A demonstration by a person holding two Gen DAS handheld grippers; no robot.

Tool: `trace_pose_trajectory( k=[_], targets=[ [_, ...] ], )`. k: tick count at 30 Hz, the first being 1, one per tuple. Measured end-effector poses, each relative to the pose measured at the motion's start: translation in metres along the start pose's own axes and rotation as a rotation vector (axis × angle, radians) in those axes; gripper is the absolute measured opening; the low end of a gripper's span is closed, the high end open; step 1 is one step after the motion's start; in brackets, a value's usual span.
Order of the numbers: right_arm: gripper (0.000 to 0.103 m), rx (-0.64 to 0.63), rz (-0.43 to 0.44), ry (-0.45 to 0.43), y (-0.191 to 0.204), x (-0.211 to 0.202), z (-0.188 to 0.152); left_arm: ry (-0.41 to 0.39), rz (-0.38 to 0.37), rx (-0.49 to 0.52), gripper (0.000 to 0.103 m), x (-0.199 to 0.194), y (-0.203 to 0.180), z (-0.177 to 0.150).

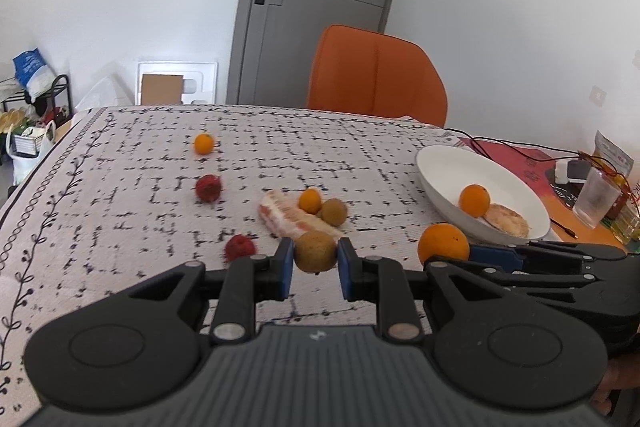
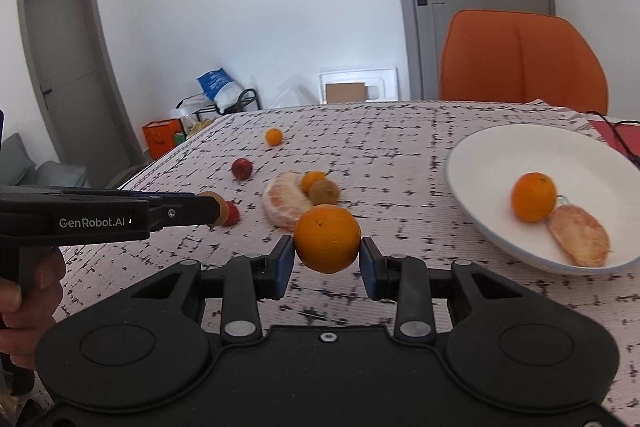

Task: Organize fruits
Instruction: 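Carry the large orange onto the white plate and open the right gripper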

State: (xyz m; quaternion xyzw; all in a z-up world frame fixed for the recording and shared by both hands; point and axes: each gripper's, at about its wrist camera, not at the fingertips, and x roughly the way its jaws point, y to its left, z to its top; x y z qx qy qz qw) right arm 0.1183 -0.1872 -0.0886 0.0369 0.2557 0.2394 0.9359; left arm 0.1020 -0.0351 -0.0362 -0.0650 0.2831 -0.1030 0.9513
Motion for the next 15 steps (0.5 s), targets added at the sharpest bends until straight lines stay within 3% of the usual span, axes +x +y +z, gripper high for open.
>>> trace_pose_trajectory(
  k=[15],
  targets=[
    [0.033,0.067,-0.083,-0.051,-0.045,-0.022,0.000,0.002,-0.061,0.080,0.022,0.025,-0.043,0.013]
  ],
)
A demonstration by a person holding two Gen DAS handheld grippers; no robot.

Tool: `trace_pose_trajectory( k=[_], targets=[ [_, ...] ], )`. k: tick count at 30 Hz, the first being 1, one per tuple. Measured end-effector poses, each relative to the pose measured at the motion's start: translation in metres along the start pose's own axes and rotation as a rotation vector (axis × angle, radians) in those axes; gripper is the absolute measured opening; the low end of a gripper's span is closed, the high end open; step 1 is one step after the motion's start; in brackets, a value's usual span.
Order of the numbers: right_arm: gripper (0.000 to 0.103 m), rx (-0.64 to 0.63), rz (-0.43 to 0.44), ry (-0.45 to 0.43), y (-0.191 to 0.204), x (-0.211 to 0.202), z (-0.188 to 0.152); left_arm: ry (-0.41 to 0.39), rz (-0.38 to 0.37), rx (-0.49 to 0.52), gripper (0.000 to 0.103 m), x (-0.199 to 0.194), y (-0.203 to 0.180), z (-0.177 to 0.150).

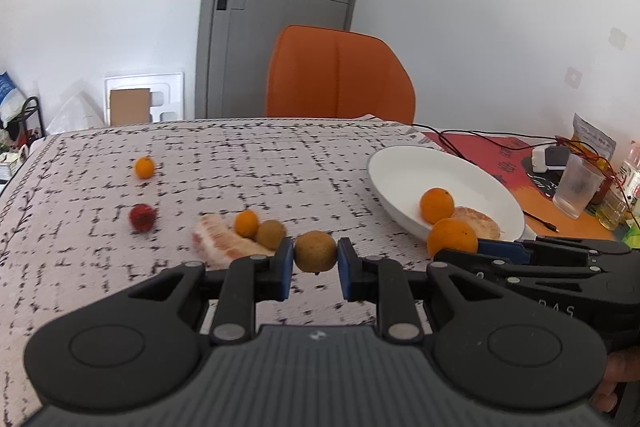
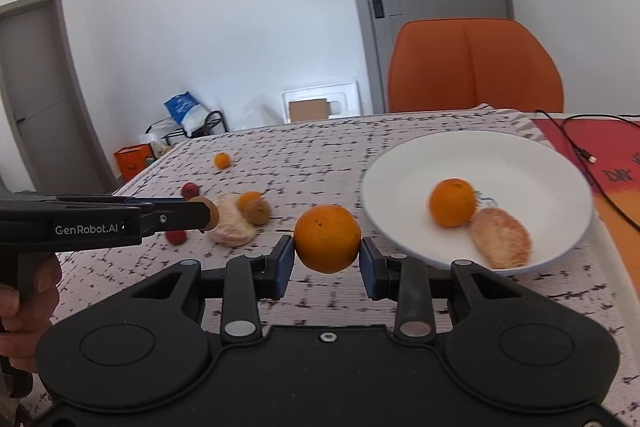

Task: Organize fruits
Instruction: 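Carry the large orange onto the white plate and open the right gripper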

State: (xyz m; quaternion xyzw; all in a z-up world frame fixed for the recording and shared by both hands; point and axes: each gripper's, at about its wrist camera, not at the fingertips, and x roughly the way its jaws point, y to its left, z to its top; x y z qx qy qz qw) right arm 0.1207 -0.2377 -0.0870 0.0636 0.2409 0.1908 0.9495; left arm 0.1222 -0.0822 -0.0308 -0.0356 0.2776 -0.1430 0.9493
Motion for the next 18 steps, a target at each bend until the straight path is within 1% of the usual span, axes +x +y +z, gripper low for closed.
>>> trace_pose_trajectory(
  k=[7,18],
  targets=[
    [0.033,0.029,-0.042,-0.023,-0.023,-0.009,0.000,0.003,-0.032,0.047,0.022,0.017,-0.020,0.008],
    [0.033,0.079,-0.139,-0.056,-0.056,-0.019,-0.003,0.018,-0.071,0.109,0.022,0.043,-0.048,0.019]
  ],
)
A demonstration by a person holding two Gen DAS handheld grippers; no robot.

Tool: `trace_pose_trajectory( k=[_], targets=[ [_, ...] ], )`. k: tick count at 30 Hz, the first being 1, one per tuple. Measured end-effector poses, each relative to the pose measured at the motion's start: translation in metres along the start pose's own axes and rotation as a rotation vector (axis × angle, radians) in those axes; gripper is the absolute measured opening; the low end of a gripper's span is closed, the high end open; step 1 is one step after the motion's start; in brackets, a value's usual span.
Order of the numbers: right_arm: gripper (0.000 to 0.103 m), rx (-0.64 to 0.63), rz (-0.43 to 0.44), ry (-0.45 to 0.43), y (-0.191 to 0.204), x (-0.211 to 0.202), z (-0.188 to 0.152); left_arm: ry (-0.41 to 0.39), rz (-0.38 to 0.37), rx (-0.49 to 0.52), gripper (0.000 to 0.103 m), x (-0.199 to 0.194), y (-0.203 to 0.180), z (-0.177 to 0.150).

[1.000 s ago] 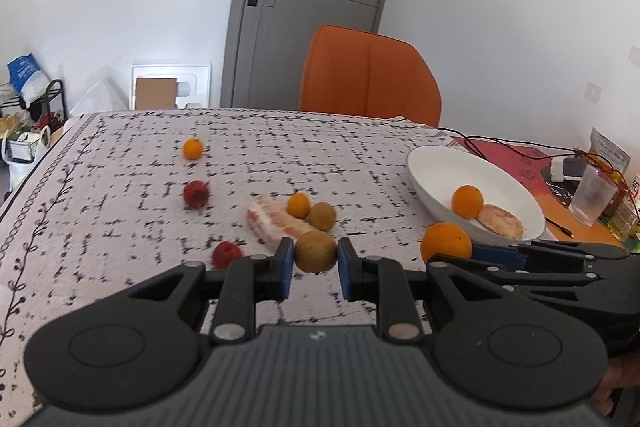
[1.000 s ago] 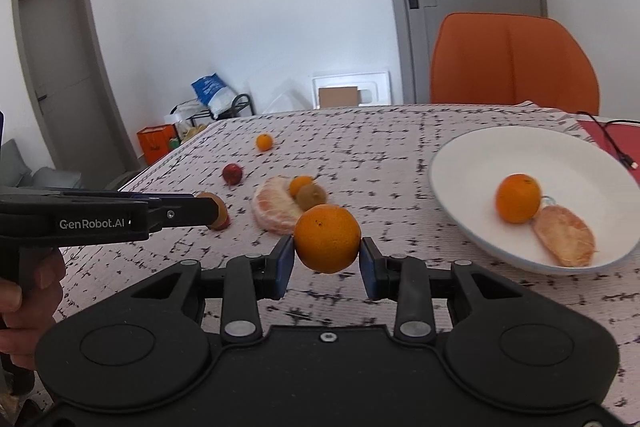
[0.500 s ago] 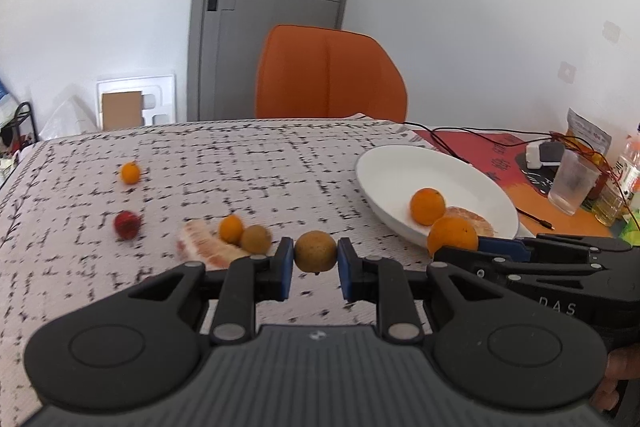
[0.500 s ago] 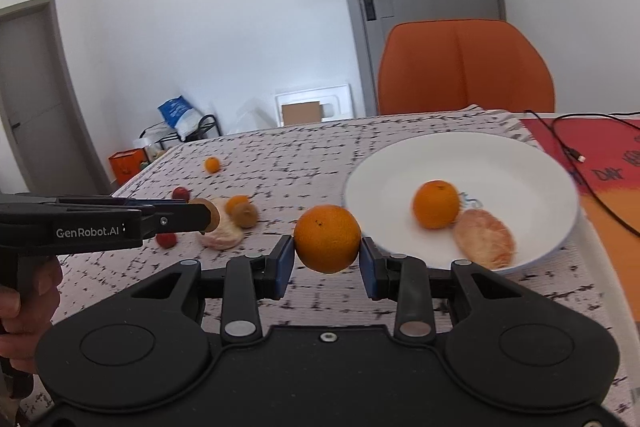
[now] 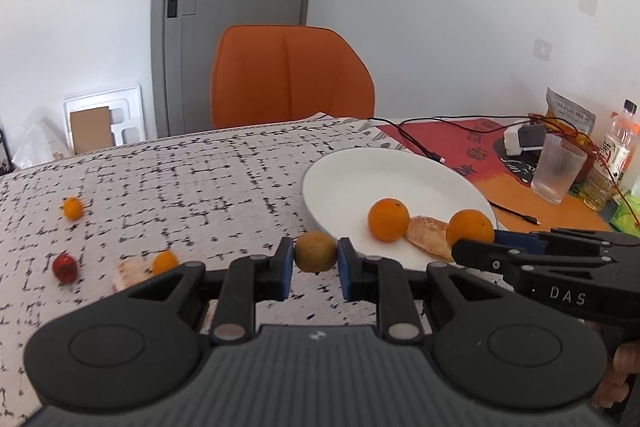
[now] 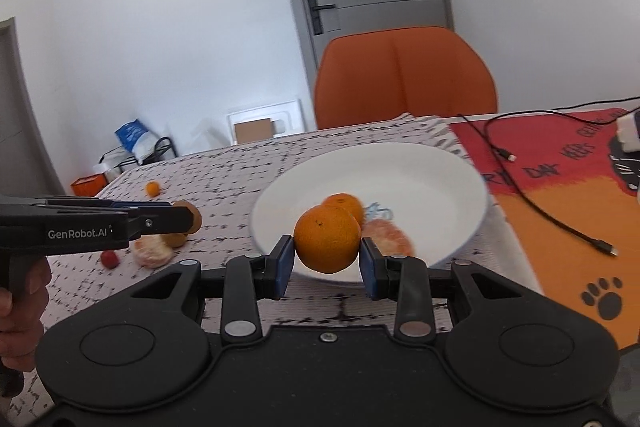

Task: Organize fruits
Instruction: 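Carry the large orange onto the white plate and open the right gripper, then withdraw the right gripper from the plate toward the remaining fruits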

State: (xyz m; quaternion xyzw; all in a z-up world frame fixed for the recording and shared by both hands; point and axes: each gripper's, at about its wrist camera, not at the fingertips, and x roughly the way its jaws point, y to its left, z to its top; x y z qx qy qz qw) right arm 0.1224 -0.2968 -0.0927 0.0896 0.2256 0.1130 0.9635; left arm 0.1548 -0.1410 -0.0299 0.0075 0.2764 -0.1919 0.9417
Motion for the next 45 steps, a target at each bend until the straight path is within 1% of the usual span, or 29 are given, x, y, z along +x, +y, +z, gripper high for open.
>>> trace_pose_trajectory(
  k=[12,18,23,25,26,28,34,38,40,42,43,45],
  targets=[
    [0.033,0.035,-0.070,-0.035,-0.025,0.002,0.004,0.010,-0.029,0.051,0.022,0.024,-0.019,0.015],
    [0.033,0.039,-0.077,-0.040,-0.032,0.005,0.007,0.013,-0.042,0.054,0.022,0.038,-0.025,0.022],
    [0.033,0.040,-0.081,-0.044,-0.033,0.009,0.009,0.029,-0.053,0.067,0.022,0.045,-0.032,0.022],
    [0.033,0.041,-0.087,-0.044,-0.034,0.011,0.010,0.025,-0.045,0.072,0.023,0.044,-0.032,0.021],
    [0.033,0.040,-0.089,-0.044,-0.034,0.011,0.010,0.027,-0.046,0.074,0.025,0.044,-0.032,0.021],
    [0.033,0.042,-0.089,-0.043,-0.034,0.013,0.010,0.031,-0.047,0.066,0.026,0.042,-0.029,0.020],
    [0.033,0.033,-0.090,-0.044,-0.031,0.016,0.014,0.038,-0.007,0.031,0.027,0.032,-0.014,0.019],
    [0.035,0.031,-0.091,-0.046,-0.027,0.017,0.017,0.027,0.025,0.020,0.040,0.022,-0.004,0.017],
    [0.040,0.035,-0.088,-0.049,-0.026,0.018,0.017,0.021,0.039,0.009,0.046,0.017,0.002,0.017],
    [0.042,0.028,-0.092,-0.052,-0.023,0.017,0.017,0.013,0.054,-0.006,0.055,0.011,0.008,0.015],
    [0.043,0.023,-0.086,-0.051,-0.021,0.017,0.017,0.009,0.063,-0.012,0.057,0.008,0.011,0.015],
    [0.050,0.017,-0.076,-0.046,-0.016,0.015,0.016,0.004,0.083,-0.025,0.067,0.002,0.016,0.013]
  ],
)
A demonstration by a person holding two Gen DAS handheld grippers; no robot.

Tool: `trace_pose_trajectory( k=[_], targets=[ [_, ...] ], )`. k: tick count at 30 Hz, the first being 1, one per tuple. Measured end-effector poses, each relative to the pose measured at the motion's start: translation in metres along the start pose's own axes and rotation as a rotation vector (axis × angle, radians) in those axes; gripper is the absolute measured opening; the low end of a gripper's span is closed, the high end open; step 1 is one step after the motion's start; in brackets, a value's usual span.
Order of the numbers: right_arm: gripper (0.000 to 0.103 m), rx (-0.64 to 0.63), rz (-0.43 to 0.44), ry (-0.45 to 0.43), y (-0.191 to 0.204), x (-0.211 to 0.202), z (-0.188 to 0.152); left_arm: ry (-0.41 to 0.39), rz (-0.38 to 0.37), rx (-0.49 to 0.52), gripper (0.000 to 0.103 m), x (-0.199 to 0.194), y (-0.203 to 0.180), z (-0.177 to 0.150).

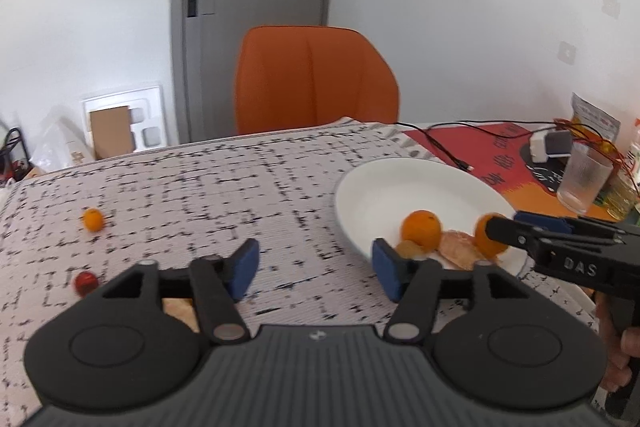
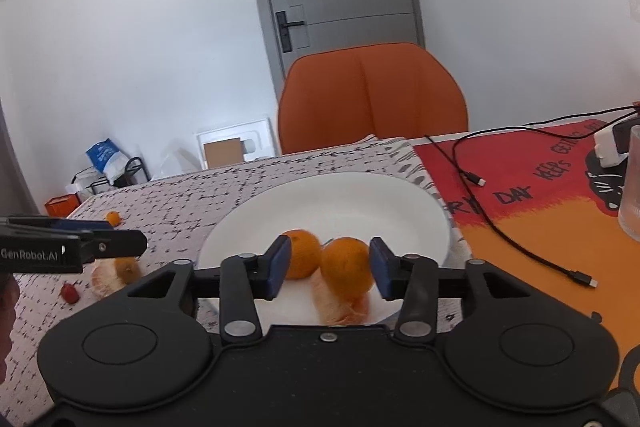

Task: Organize fruits
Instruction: 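Withdraw the right gripper from the plate toward the remaining fruits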

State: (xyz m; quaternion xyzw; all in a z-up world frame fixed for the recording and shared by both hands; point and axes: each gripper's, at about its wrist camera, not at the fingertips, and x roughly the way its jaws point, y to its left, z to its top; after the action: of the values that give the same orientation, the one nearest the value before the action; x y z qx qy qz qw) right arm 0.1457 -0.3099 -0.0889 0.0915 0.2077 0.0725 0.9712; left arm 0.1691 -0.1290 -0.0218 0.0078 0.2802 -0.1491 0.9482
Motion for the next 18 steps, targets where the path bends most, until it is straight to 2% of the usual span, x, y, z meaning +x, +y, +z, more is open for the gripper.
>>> trace_pose_trajectory(
  k=[2,6,9,18],
  targets=[
    [0.055,-0.008,0.009,0.006,0.005,-0.001,-0.002,-0.006,0.013,-0.011,0.072,-0.005,0.006,-0.002],
    [0.058,-0.020,0.034,0.019,0.017,-0.003,-0.004,-0.009,0.020,-0.038,0.082,-0.014,0.021,-0.007],
    [0.064,-0.034,0.045,0.021,0.025,-0.003,-0.004,-0.009,0.048,-0.053,0.084,-0.020,0.034,-0.010],
    [0.071,-0.058,0.083,0.033,0.047,-0.003,-0.005,-0.026,0.120,-0.105,0.085,-0.039,0.071,-0.018]
  ],
)
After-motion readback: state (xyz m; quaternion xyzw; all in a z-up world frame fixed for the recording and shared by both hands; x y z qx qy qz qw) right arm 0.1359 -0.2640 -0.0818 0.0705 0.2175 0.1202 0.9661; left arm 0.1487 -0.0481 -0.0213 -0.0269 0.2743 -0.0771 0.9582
